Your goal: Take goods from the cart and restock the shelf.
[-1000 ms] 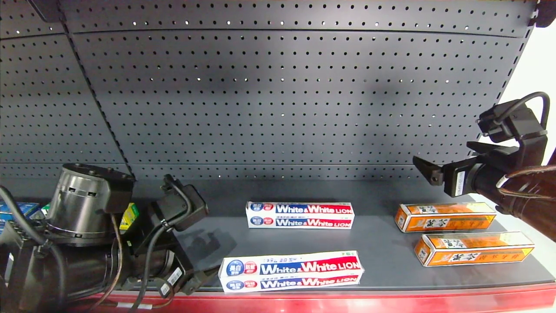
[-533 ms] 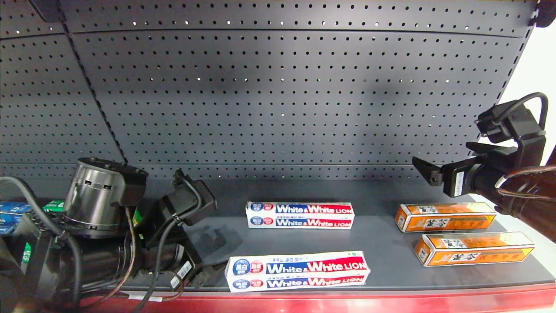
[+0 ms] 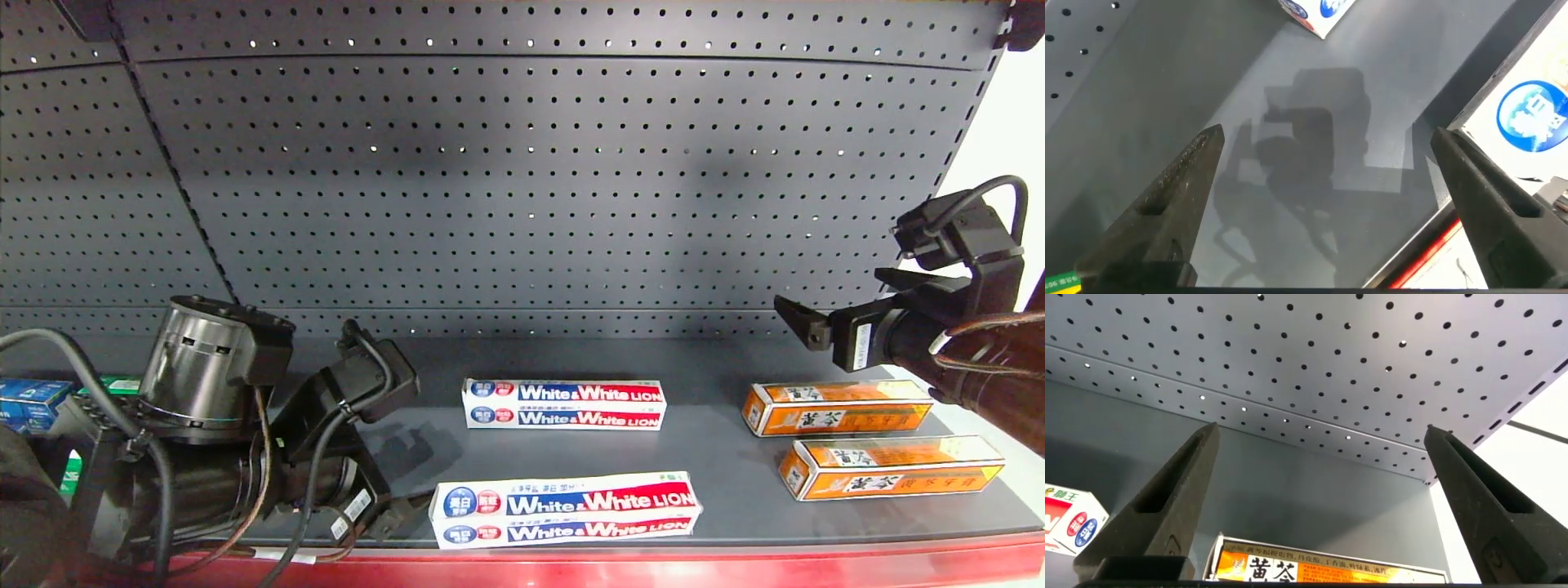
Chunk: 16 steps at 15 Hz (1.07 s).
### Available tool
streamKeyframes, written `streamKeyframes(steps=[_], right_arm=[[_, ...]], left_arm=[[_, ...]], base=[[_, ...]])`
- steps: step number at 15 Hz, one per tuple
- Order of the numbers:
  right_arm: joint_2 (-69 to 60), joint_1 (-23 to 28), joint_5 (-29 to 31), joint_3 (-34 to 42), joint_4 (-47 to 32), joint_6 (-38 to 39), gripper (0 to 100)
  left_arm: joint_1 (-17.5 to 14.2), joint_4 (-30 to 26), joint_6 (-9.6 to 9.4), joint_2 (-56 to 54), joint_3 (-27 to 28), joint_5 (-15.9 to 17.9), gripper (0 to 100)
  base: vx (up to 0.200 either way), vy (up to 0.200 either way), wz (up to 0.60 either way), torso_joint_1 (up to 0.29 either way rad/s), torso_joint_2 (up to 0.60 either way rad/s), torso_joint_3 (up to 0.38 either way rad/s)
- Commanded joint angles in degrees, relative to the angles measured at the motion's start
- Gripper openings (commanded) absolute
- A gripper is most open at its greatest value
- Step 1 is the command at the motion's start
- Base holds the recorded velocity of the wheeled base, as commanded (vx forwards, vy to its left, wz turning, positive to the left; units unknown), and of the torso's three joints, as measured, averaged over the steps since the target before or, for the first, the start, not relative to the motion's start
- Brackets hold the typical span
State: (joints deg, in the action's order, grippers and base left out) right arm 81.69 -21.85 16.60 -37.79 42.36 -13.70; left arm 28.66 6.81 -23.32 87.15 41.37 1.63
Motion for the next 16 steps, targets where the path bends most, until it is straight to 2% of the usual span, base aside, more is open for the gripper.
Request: streamKeyframes(steps=[1, 13, 16], right_arm=[[0.14, -0.04, 0.01, -0.09, 0.0, -0.01, 100], [-0.21, 0.75, -0.7, 1.14, 0.18, -0.01, 100], [-0.13, 0.66, -0.7, 0.96, 0.18, -0.18, 100]], left_arm=[[-0.01, 0.04, 0.03, 0.56, 0.46, 0.04, 100], [-0.01, 0.04, 0.21, 1.36, 0.55, 0.04, 100], [-1.06, 0.13, 0.38, -0.4, 0.64, -0.05, 100]], base=[[0.0, 0.0, 0.0, 0.0, 0.0, 0.0], [0.0, 0.0, 0.0, 0.0, 0.0, 0.0], [0.0, 0.0, 0.0, 0.0, 0.0, 0.0]])
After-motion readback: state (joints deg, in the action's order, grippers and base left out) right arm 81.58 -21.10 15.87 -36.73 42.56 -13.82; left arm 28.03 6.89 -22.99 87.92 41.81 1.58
